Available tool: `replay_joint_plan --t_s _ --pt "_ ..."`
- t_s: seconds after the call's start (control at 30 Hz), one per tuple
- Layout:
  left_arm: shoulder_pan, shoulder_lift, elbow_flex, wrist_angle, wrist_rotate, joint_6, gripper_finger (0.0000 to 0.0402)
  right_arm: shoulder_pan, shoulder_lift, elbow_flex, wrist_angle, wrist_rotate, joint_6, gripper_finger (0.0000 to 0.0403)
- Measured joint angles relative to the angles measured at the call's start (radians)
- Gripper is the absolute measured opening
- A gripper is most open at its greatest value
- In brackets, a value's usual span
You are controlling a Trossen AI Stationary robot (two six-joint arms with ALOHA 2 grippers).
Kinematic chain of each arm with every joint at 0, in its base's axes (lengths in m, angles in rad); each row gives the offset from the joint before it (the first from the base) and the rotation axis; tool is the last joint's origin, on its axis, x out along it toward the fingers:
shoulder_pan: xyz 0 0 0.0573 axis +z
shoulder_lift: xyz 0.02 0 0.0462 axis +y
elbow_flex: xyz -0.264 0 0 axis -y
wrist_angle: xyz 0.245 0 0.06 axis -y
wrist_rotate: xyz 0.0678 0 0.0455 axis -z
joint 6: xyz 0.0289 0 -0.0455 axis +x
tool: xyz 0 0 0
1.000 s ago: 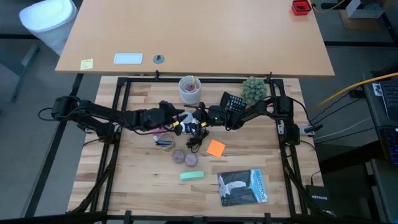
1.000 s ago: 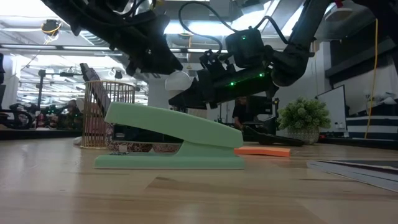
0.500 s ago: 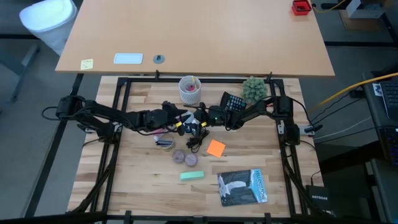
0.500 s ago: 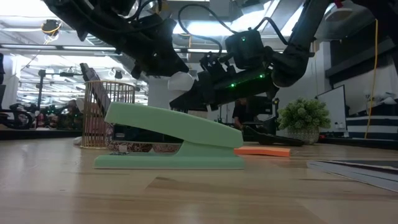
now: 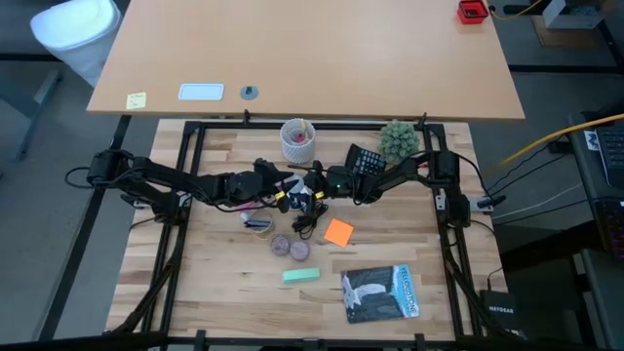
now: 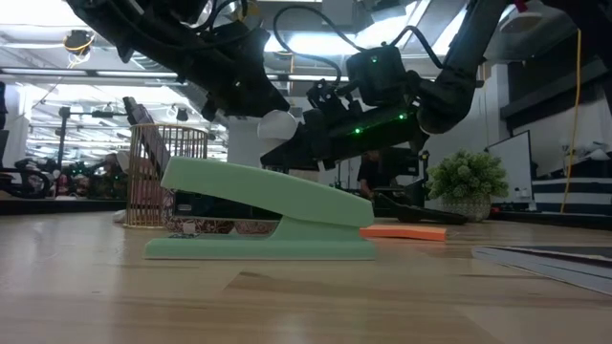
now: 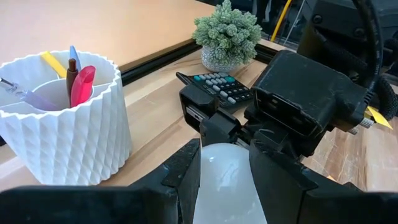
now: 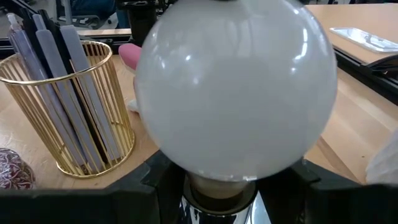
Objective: Screw lightbulb
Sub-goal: Insert the white lightbulb into the silver lamp
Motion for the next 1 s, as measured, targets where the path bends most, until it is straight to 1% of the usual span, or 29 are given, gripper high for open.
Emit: replay_joint_plan --t_s 0.37,0.67,0.77,1.0 --pt "-0.001 0.001 0.0 -0.02 0.0 -0.007 0.0129 0.0 0.0 0.001 -0.004 0.0 0.0 0.0177" --pt "-0.024 0.001 -0.001 -0.021 -0.006 -0.005 0.0129 0.001 -0.001 0.001 -0.009 0.018 0.007 0.0179" --pt "-0.025 0.001 -0.002 -0.021 -0.006 -0.005 0.0129 0.002 -0.001 0.001 -0.009 0.019 0.006 0.0194" --pt "-0.025 0.001 -0.002 -0.021 -0.004 -0.005 0.0129 0.0 -0.001 0.001 -0.006 0.022 0.008 0.026"
